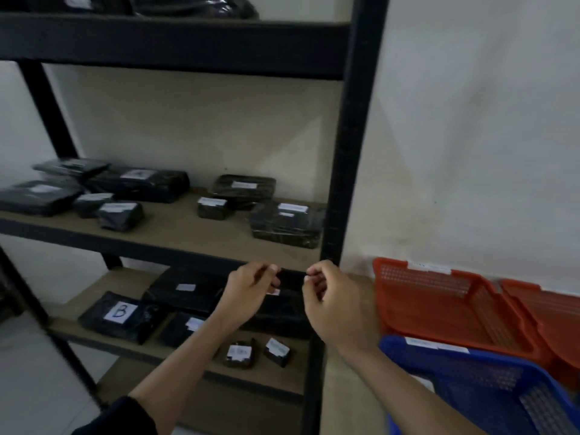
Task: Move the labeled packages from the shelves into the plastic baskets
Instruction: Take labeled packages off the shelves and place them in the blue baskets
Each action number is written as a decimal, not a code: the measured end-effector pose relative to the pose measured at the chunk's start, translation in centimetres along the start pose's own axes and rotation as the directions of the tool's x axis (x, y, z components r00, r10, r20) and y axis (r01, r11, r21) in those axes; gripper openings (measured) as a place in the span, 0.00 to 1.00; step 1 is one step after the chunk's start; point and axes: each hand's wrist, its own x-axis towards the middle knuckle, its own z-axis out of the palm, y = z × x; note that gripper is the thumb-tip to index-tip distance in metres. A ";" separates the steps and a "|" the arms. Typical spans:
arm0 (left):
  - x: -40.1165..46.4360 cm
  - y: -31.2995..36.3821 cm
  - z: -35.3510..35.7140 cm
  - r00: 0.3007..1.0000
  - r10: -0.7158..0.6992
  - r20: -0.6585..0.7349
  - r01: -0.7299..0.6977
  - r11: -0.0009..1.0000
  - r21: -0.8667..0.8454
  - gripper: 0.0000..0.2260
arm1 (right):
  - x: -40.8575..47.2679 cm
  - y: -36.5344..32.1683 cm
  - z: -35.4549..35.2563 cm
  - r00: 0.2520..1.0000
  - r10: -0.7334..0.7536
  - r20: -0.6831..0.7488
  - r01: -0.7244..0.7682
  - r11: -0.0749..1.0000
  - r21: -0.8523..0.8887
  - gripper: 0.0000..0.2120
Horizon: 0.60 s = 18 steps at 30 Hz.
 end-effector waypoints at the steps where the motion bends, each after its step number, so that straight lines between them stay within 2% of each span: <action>1: 0.4 -0.6 -1.8 0.999 -0.003 -0.033 0.003 1.000 0.005 0.07 | 0.5 -1.3 1.1 0.999 -0.007 0.031 0.006 1.000 0.016 0.02; 4: 2.0 -2.7 -6.9 0.996 -0.031 -0.088 0.033 0.999 0.023 0.08 | 2.9 -4.0 5.3 0.996 0.020 0.091 -0.027 0.997 0.077 0.05; 6: 3.7 -4.3 -9.9 0.995 -0.010 -0.100 0.018 0.997 0.074 0.09 | 5.5 -4.9 7.8 0.996 0.072 0.052 -0.074 0.996 0.054 0.08; 9: 6.6 -5.6 -13.6 0.998 0.032 -0.050 -0.025 0.991 0.134 0.07 | 9.6 -5.7 9.5 0.978 0.191 -0.090 -0.202 0.969 -0.142 0.15; 11: 8.6 -5.8 -15.0 0.997 0.078 0.020 -0.080 0.980 0.181 0.07 | 11.8 -5.3 9.8 0.948 0.278 -0.156 -0.315 0.894 -0.319 0.20; 13: 10.4 -5.7 -15.6 0.990 0.120 0.078 -0.134 0.968 0.210 0.08 | 13.5 -4.8 9.7 0.878 0.454 -0.153 -0.477 0.797 -0.371 0.24; 16: 12.3 -5.9 -15.5 0.986 0.121 0.111 -0.141 0.972 0.189 0.10 | 15.1 -4.4 9.3 0.671 0.733 -0.107 -0.736 0.644 -0.210 0.25; 18: 12.8 -6.2 -15.2 0.983 0.113 0.148 -0.140 0.971 0.191 0.12 | 15.4 -4.2 9.4 0.585 0.805 -0.102 -0.811 0.576 -0.104 0.25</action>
